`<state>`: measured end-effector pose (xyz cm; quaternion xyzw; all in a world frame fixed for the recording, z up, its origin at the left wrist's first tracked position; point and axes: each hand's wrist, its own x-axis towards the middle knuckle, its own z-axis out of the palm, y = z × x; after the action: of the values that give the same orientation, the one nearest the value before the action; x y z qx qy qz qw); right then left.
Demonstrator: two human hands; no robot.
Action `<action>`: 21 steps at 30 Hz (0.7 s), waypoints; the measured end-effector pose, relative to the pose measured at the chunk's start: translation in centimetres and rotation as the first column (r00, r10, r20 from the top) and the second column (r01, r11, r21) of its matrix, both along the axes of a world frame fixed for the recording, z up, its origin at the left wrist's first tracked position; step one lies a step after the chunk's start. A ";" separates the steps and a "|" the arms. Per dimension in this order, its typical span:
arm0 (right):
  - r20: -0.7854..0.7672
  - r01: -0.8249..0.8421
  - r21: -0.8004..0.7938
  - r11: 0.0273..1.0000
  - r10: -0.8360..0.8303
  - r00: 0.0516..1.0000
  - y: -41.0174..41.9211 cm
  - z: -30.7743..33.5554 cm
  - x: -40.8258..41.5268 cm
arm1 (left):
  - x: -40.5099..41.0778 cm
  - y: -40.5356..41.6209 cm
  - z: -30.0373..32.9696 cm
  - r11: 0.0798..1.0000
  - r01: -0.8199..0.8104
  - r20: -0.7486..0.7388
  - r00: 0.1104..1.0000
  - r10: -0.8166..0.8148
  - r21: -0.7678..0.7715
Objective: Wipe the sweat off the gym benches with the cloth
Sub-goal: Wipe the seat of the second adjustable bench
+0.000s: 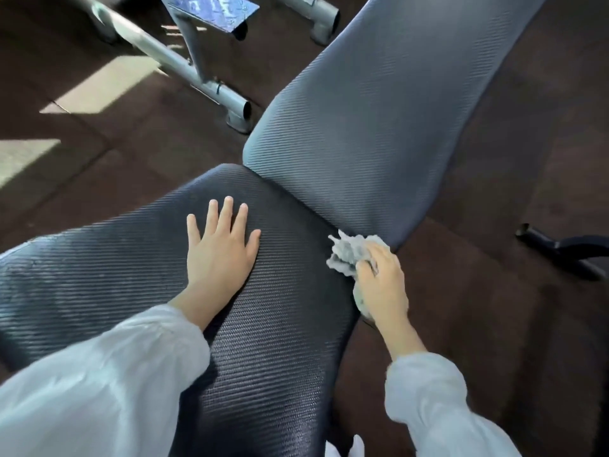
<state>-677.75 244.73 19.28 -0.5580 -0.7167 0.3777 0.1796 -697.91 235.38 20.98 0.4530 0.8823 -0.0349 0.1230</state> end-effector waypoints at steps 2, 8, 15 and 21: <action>0.007 -0.116 0.003 0.993 0.116 0.993 2.0 0.5 -2.5 | 0.1 0.1 -0.1 1.000 -0.005 0.004 1.000 0.005 0.011; -0.070 -0.588 0.151 0.794 0.602 0.795 -6.3 2.4 0.3 | 0.2 0.1 -0.1 1.000 -0.020 0.007 1.000 0.020 0.021; -0.136 -0.134 0.118 0.984 0.149 0.979 -0.6 -0.5 1.7 | 0.2 0.1 -0.1 1.000 -0.014 0.001 1.000 0.014 0.008; -0.076 -0.197 0.171 0.965 0.212 0.974 -3.0 -0.1 2.2 | 0.2 0.0 -0.1 1.000 -0.015 -0.005 1.000 0.015 0.020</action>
<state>-675.59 241.69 19.18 -0.4461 -0.7898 0.3603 0.2178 -697.70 235.34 20.83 0.4475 0.8863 -0.0262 0.1164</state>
